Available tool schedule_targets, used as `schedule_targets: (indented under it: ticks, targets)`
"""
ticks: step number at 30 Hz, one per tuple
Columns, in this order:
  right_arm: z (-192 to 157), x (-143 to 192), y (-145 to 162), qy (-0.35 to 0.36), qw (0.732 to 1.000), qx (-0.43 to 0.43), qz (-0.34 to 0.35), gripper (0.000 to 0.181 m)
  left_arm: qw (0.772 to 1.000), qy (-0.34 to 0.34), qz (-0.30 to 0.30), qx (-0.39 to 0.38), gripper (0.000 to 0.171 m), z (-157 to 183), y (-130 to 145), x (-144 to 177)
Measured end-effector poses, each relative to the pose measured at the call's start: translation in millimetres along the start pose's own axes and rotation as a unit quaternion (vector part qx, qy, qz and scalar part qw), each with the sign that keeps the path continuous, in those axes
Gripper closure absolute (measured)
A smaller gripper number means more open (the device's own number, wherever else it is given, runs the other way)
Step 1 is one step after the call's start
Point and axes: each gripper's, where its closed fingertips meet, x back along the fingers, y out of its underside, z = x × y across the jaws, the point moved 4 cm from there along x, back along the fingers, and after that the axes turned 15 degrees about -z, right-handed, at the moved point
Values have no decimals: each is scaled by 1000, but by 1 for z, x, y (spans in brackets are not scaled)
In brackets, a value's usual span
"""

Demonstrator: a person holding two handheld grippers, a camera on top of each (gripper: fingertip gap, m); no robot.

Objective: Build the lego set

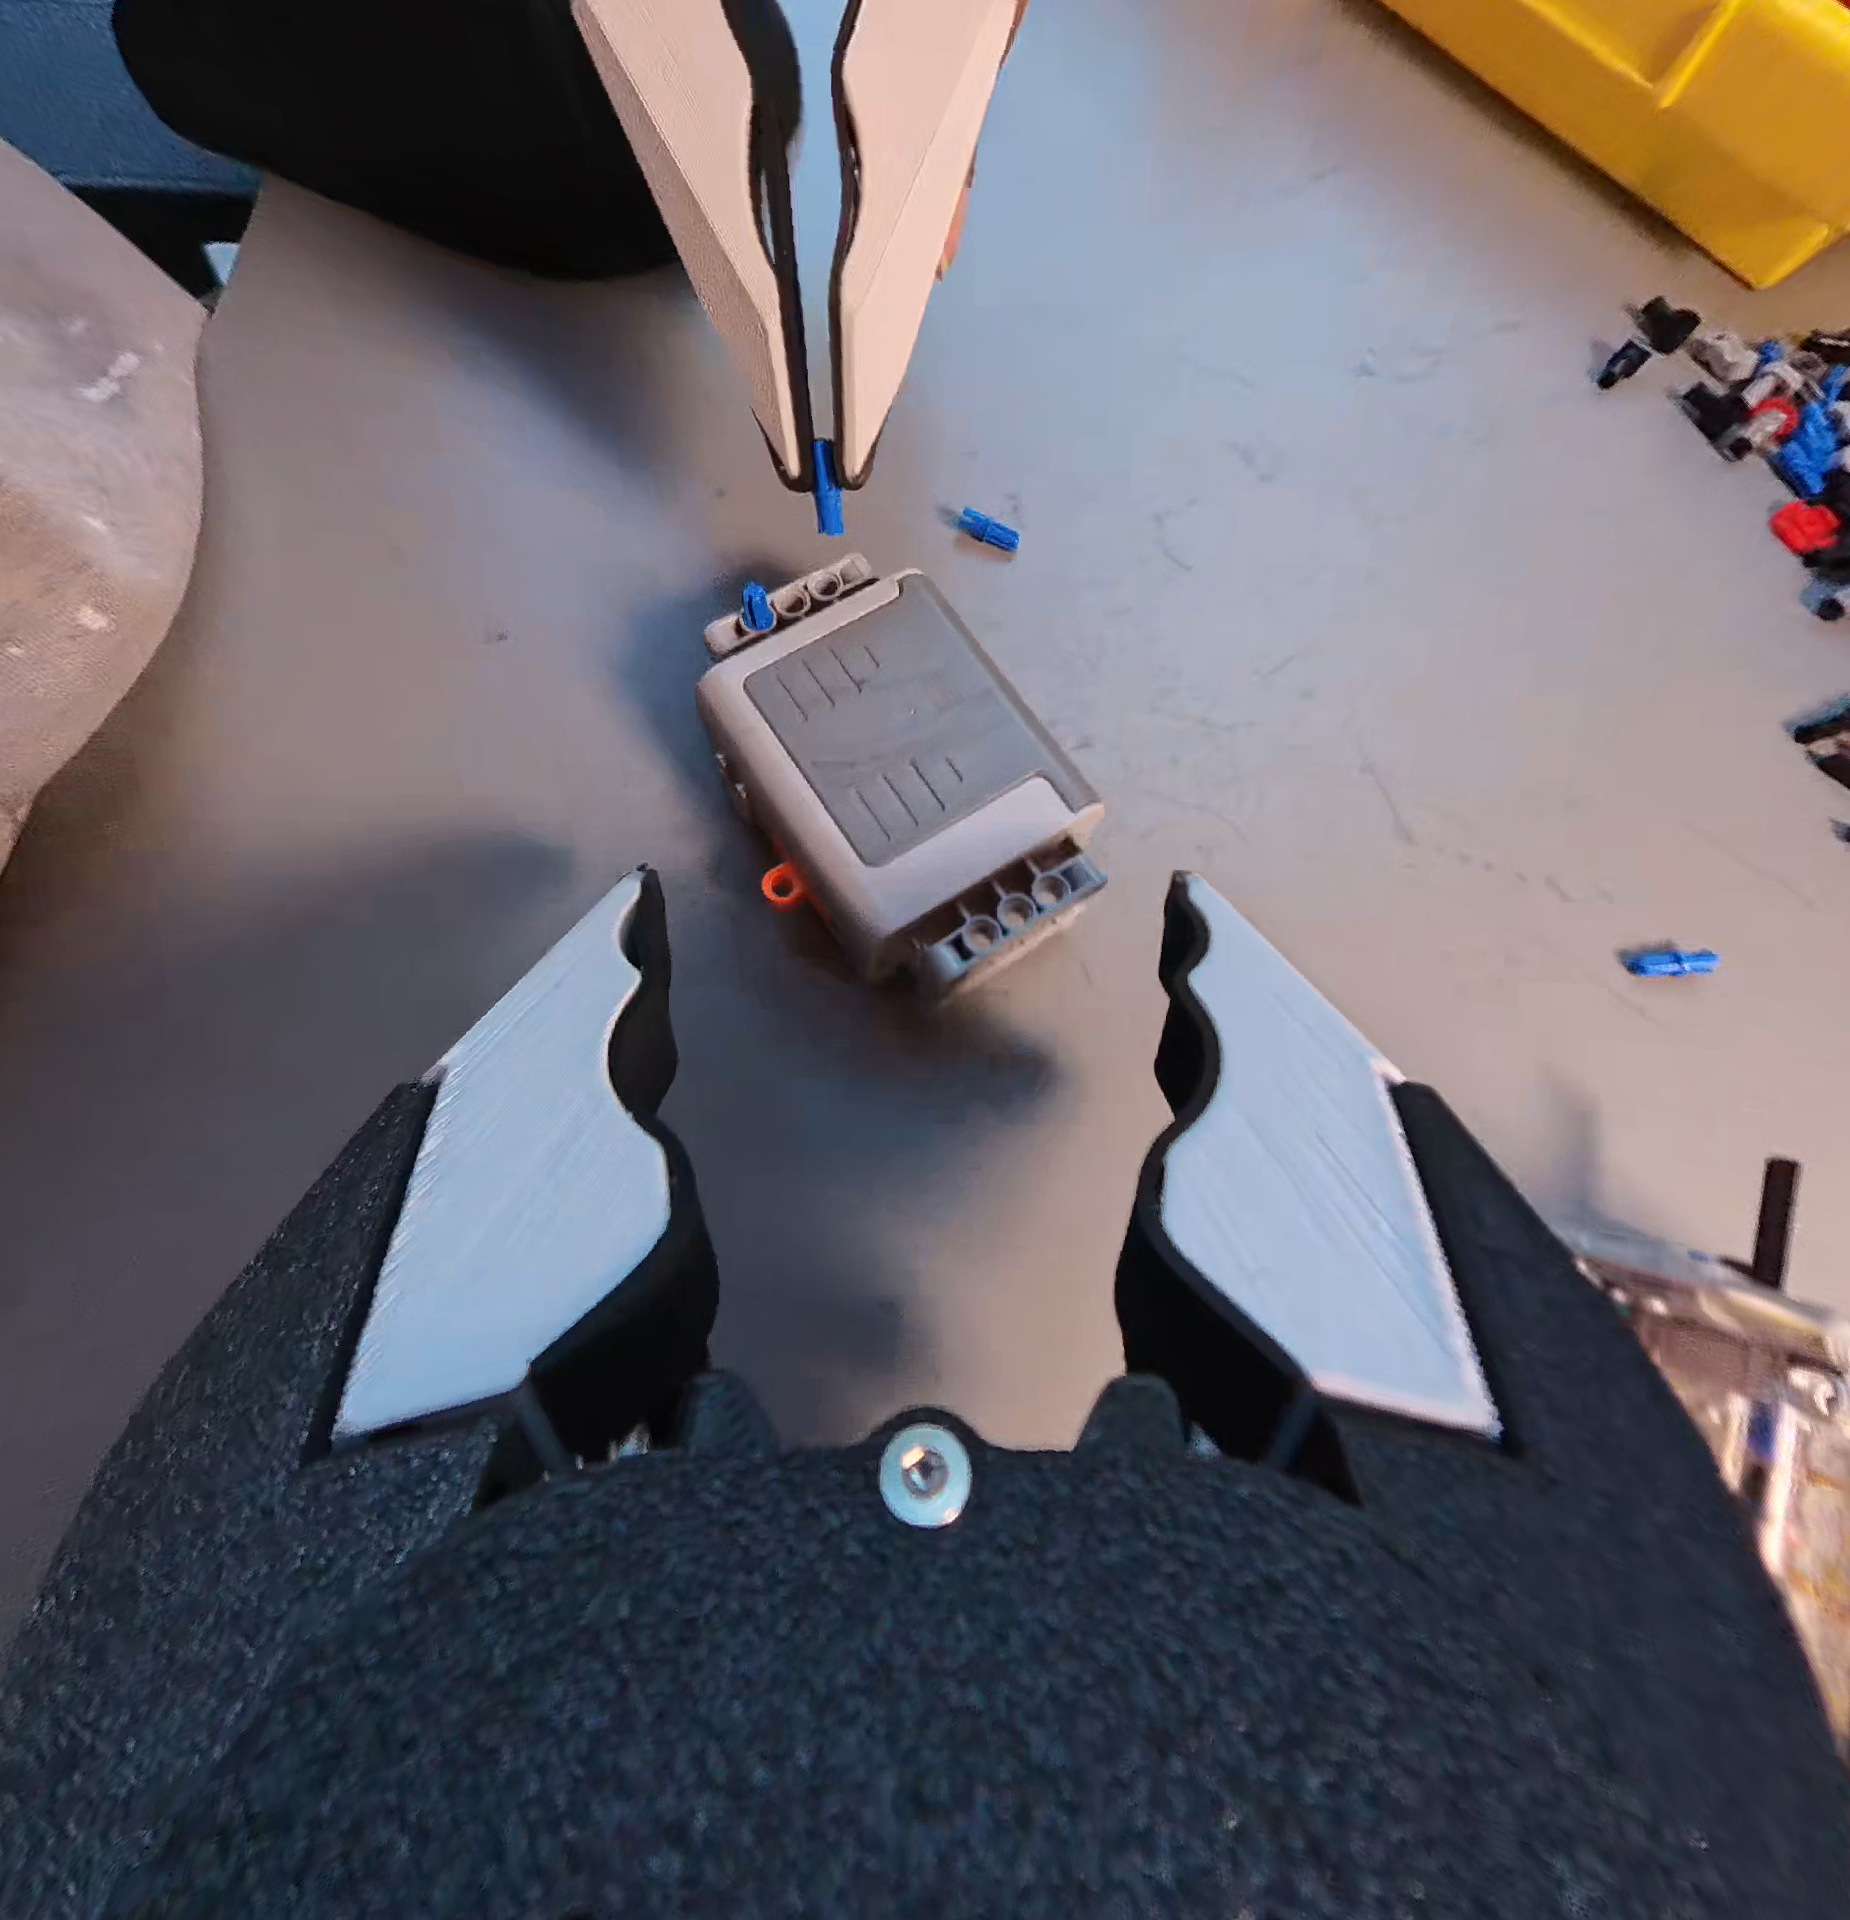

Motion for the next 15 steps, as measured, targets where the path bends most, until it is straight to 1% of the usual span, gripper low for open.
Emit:
schedule_targets:
  ticks: [4, 5, 6, 8, 15]
  targets:
    - [3, -14, -11, -25, 999, 21, 16, 89, 999, 21, -41, -11, 170, 1, 0, -2]
    - [2, -17, -10, -30, 999, 19, 9, 94, 998, 27, -49, -11, 170, 1, -1, -3]
    - [2, -19, -9, -25, 999, 20, 0, 104, 998, 30, -59, -11, 170, 1, -1, -4]
    - [2, -19, -8, -1, 1000, 17, -5, 111, 996, 29, -81, -13, 170, -1, 0, -5]
    - [-3, -18, -7, 29, 999, -13, -7, 113, 990, 46, -131, -22, 170, -3, -4, -6]
